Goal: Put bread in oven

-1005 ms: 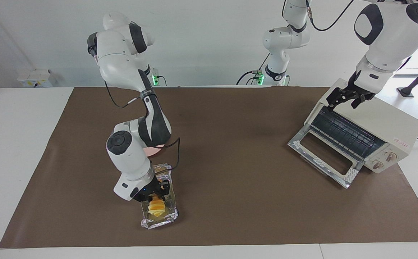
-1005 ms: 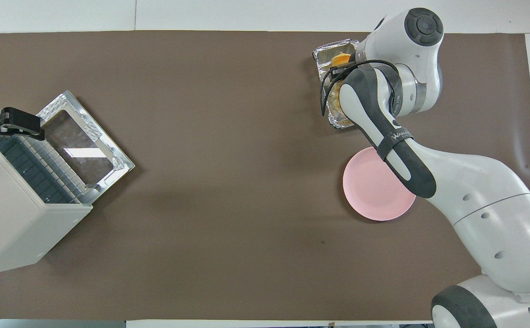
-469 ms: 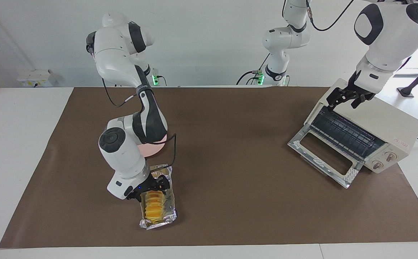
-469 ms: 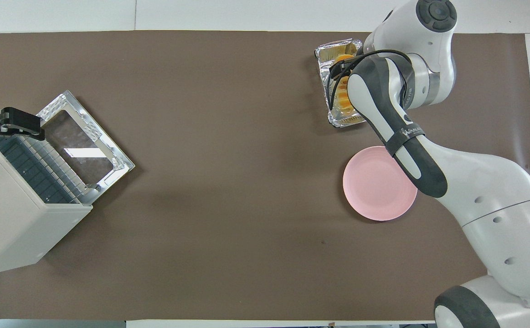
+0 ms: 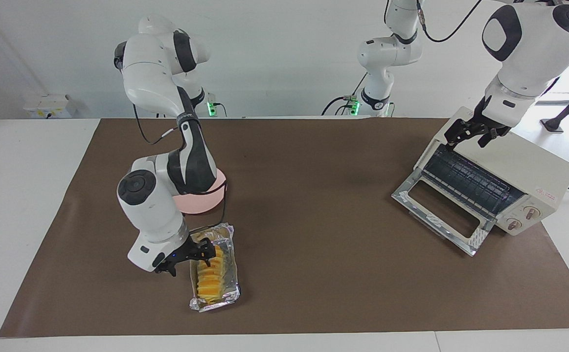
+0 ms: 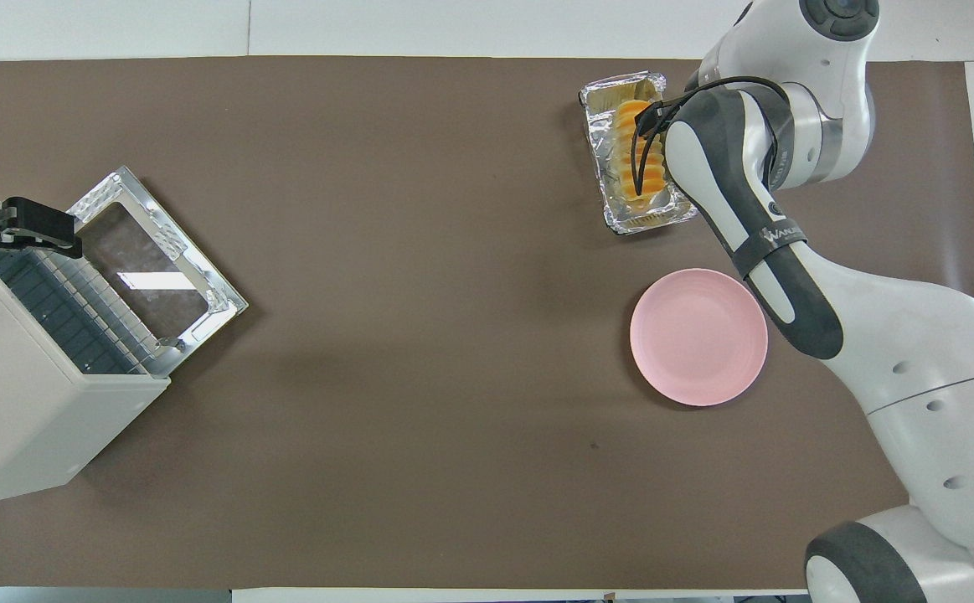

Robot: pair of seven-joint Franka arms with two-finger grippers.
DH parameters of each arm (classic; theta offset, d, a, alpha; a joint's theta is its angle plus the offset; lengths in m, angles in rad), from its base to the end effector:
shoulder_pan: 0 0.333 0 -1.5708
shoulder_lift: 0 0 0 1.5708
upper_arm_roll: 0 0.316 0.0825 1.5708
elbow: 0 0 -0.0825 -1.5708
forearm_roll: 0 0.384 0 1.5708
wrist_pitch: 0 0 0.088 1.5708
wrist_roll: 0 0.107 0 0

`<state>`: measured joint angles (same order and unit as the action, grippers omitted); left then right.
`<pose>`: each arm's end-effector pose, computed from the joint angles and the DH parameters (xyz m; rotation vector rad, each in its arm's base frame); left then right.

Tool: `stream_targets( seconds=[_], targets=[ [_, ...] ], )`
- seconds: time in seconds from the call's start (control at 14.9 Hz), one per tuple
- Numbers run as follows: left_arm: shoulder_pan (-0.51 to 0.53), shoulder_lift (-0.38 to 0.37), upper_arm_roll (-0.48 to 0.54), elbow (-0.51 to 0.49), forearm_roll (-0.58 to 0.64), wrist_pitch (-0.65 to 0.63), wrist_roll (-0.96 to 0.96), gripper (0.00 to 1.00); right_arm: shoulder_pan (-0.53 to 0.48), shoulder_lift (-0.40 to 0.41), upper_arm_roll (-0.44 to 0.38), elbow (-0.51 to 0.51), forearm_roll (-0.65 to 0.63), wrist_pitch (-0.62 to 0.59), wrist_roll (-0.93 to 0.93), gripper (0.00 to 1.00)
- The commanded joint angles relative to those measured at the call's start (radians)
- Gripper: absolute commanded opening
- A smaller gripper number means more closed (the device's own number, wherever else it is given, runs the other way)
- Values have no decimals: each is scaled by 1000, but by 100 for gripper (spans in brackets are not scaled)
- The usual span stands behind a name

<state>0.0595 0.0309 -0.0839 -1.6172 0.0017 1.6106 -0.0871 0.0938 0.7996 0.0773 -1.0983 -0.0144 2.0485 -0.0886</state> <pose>0.5652 -0.0129 0.5887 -3.1383 -0.0982 0.0587 0.7691 0.1123 0.3573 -3.0645 -0.3660 -0.2333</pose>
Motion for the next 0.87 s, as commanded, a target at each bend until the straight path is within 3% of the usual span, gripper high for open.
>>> stream_targets(
  seconds=[0.0,0.27,0.34,0.47,0.8],
  targets=[
    [2,-19,3,-9,-11,-11,-6,100,-13,-36,7,-122,-18,109,-25,95],
    [2,-17,3,-9,-11,-11,-6,100,-23,-66,6,-244,-18,205,-54,79],
    [2,-17,3,-9,-11,-11,-6,100,-22,-68,6,-247,-19,205,-54,64],
    [2,-19,3,-9,-11,-11,-6,100,-22,-68,6,-245,-18,203,-56,0],
    [2,-17,3,-9,-11,-9,-6,100,-11,-68,7,-245,-7,214,-45,0]
  ],
)
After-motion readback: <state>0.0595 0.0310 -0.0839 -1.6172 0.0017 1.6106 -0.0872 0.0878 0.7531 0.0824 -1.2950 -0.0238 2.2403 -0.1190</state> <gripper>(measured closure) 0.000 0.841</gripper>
